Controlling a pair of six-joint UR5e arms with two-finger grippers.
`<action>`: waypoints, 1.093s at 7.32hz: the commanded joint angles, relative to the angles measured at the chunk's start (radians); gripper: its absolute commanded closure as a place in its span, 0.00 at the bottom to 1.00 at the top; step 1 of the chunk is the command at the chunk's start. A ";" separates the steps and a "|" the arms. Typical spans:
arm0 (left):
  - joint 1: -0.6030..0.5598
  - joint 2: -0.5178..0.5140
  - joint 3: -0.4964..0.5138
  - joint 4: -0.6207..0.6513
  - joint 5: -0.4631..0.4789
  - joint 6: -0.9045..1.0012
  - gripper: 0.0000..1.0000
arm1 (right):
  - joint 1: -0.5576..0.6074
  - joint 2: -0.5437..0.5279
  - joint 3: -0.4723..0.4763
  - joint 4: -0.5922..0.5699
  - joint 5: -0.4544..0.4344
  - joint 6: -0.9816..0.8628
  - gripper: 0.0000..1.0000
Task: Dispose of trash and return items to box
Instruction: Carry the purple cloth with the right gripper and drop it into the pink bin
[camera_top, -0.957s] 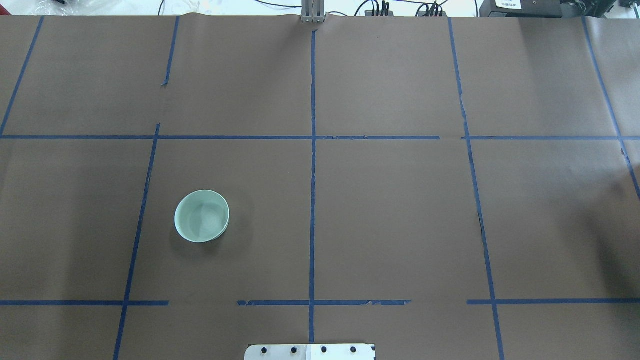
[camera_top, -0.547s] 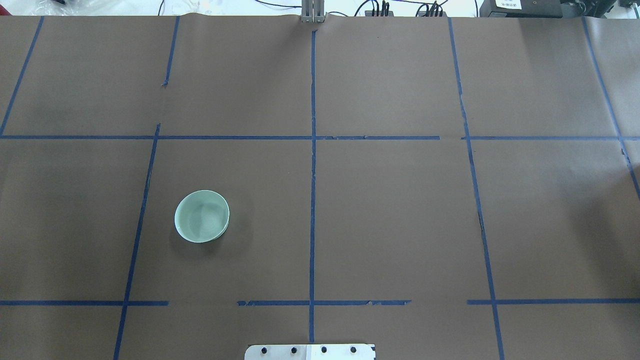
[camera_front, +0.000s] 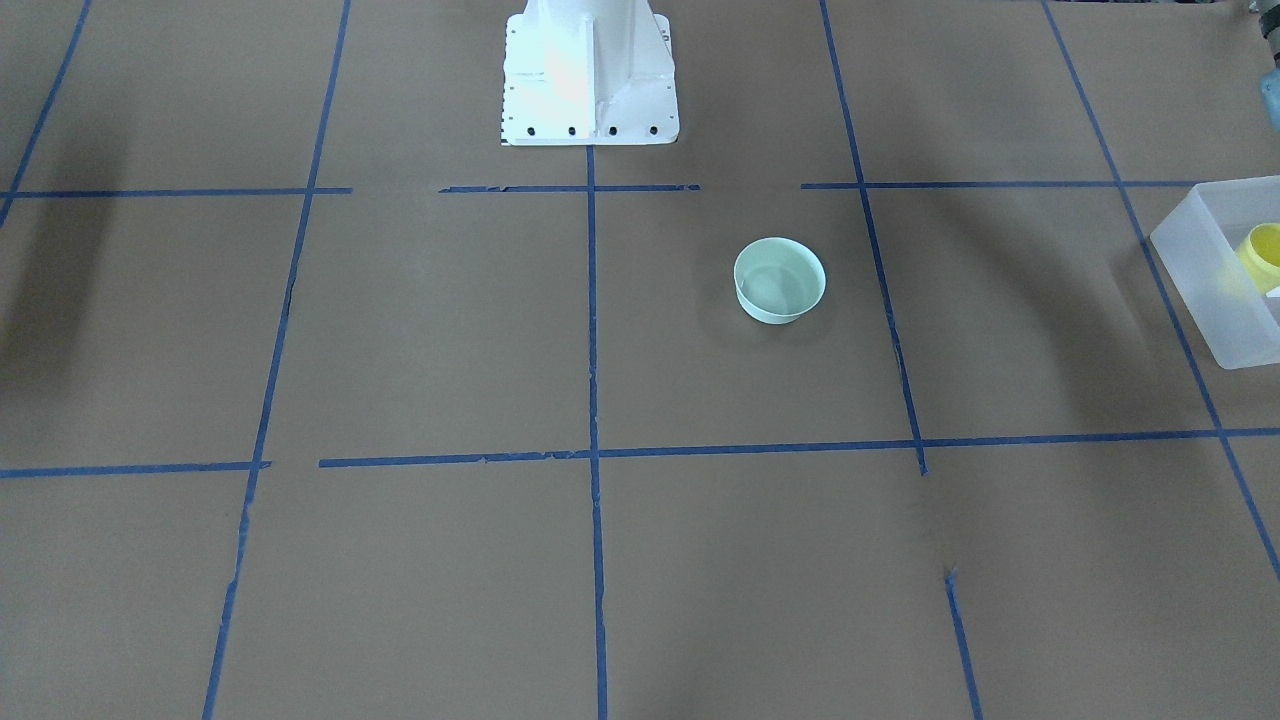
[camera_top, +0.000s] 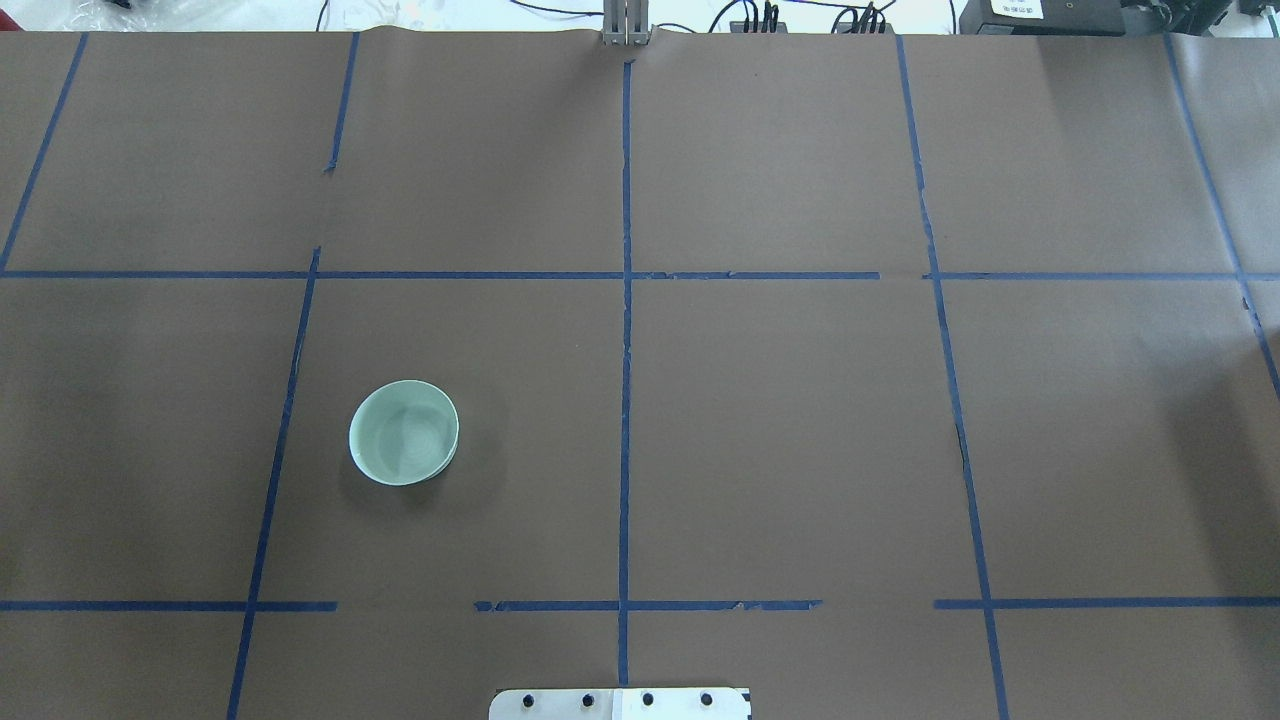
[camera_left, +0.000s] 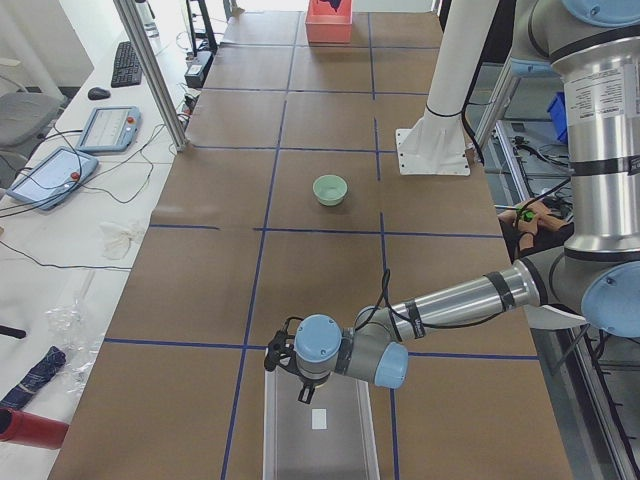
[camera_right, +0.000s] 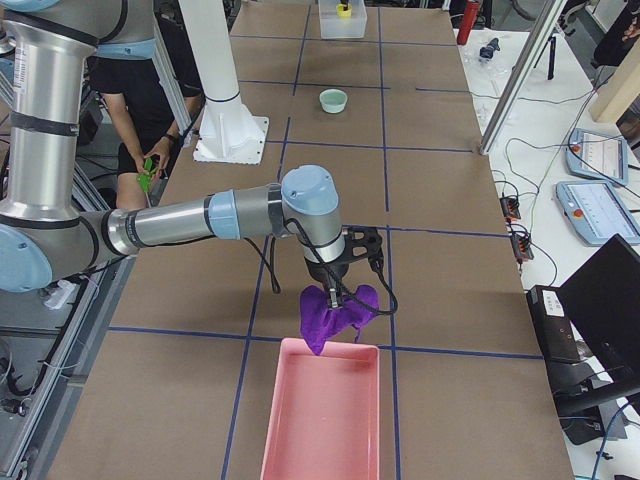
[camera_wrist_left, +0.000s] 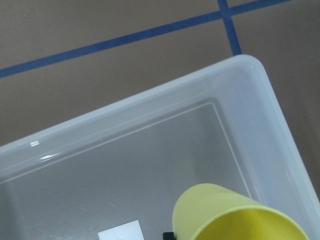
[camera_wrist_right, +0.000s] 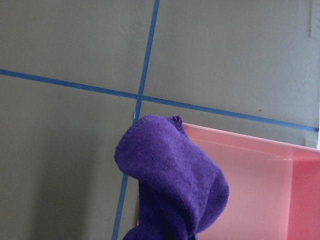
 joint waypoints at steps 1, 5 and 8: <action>0.007 0.000 0.006 -0.033 0.006 0.002 0.00 | 0.023 -0.004 -0.012 -0.001 -0.018 -0.016 1.00; -0.063 -0.018 -0.167 0.088 0.005 -0.004 0.00 | 0.051 -0.007 -0.128 0.016 -0.106 -0.154 1.00; -0.128 -0.116 -0.353 0.360 0.008 -0.004 0.00 | 0.052 -0.006 -0.277 0.136 -0.104 -0.195 1.00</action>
